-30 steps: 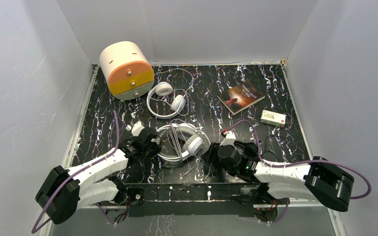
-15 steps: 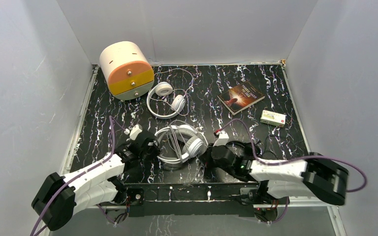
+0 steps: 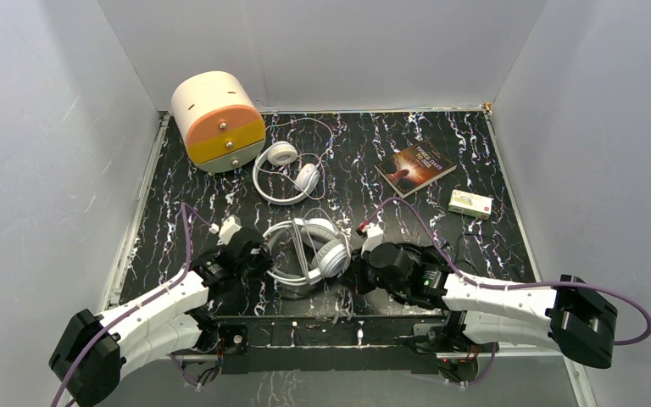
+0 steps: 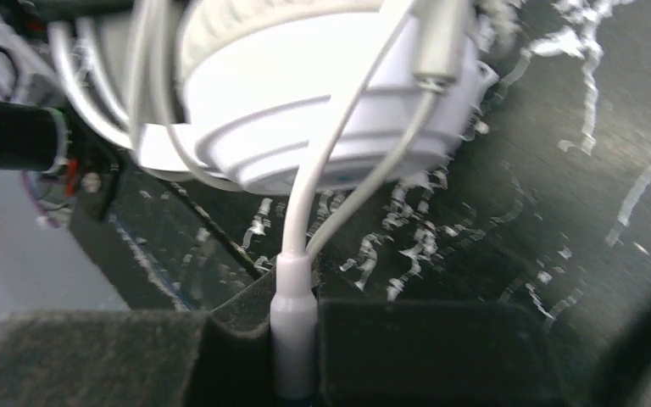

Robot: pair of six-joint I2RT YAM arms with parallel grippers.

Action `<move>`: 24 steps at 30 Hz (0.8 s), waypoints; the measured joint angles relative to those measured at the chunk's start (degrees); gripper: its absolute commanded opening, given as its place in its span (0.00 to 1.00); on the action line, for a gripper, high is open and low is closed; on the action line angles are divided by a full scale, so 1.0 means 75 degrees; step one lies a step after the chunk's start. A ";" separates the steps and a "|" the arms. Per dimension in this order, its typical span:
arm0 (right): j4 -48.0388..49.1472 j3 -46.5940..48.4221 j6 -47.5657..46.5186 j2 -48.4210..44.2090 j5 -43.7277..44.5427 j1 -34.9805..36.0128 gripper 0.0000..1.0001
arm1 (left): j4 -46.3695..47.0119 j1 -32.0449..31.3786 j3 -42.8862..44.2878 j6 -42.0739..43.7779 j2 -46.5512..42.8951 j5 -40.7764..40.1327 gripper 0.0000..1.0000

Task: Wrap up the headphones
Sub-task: Wrap the headphones cable around the headphones.

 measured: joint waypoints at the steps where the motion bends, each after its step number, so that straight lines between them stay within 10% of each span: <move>1: -0.0160 0.0017 0.0044 0.0047 0.0137 0.0000 0.00 | 0.0009 0.0000 0.0000 -0.0044 0.0000 -0.0006 0.00; 20: 0.3558 -0.1824 0.0417 0.0597 0.1786 0.0813 0.01 | 0.2401 -0.0119 -0.1326 -0.2404 0.0143 0.0495 0.00; 24: 0.2981 -0.1495 0.0662 0.0664 0.2570 0.1349 0.46 | 0.2527 -0.0122 -0.1513 -0.2474 0.0134 0.0525 0.00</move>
